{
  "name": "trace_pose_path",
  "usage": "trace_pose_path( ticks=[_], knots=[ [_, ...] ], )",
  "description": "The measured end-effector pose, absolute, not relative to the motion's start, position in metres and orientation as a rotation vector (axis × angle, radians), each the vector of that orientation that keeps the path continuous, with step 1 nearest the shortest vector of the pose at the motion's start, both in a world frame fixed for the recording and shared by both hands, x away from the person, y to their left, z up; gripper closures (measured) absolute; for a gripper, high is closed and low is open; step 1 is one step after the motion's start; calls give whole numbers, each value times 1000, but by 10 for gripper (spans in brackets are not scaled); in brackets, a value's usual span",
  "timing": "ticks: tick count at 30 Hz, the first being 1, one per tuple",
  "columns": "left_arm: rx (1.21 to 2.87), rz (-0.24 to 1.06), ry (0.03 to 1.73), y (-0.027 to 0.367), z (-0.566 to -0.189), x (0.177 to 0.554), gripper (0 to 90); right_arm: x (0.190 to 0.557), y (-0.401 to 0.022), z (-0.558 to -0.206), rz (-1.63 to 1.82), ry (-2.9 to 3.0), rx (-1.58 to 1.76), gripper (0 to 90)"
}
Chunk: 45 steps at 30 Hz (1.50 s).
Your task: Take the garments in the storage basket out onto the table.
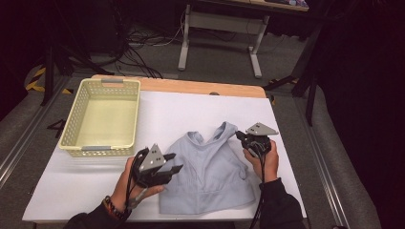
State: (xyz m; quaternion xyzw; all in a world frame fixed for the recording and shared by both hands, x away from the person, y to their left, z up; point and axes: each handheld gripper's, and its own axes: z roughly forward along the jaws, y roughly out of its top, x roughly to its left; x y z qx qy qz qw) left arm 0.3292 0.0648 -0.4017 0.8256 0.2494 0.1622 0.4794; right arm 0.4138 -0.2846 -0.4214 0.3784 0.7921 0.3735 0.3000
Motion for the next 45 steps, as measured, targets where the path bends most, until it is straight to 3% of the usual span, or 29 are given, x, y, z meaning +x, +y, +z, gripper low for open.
trace_pose_path(
  ticks=[3,6,11,16,21,23,25,29,31,34,39,43,45],
  knots=[
    [2007,432,613,53,-394,343,401,411,-284,-422,1011,2110,999,892],
    [2037,443,716,30,-394,390,365,409,-283,-424,1018,2122,987,892],
    [2133,369,889,15,-417,452,404,405,-283,-426,1010,2152,953,894],
    [2209,294,954,13,-439,478,462,402,-283,-431,977,2202,908,896],
    [2308,238,950,8,-452,481,668,398,-286,-429,1011,2178,912,896],
    [2328,223,918,7,-452,480,822,396,-285,-428,1012,2177,902,896],
    [2360,261,904,4,-450,478,873,395,-283,-428,1012,2187,885,896],
    [2313,385,908,4,-440,471,876,392,-281,-426,1001,2182,864,896],
    [2193,525,941,12,-421,462,876,391,-283,-425,1005,2164,871,896],
    [2072,613,954,24,-401,451,876,391,-287,-424,1013,2143,887,896],
    [1975,700,962,30,-383,440,848,391,-289,-423,1017,2108,903,895],
    [1955,690,906,27,-379,437,817,392,-291,-422,1028,2069,928,892],
    [1960,680,891,24,-379,435,770,392,-291,-422,1030,2056,935,830]
  ],
)
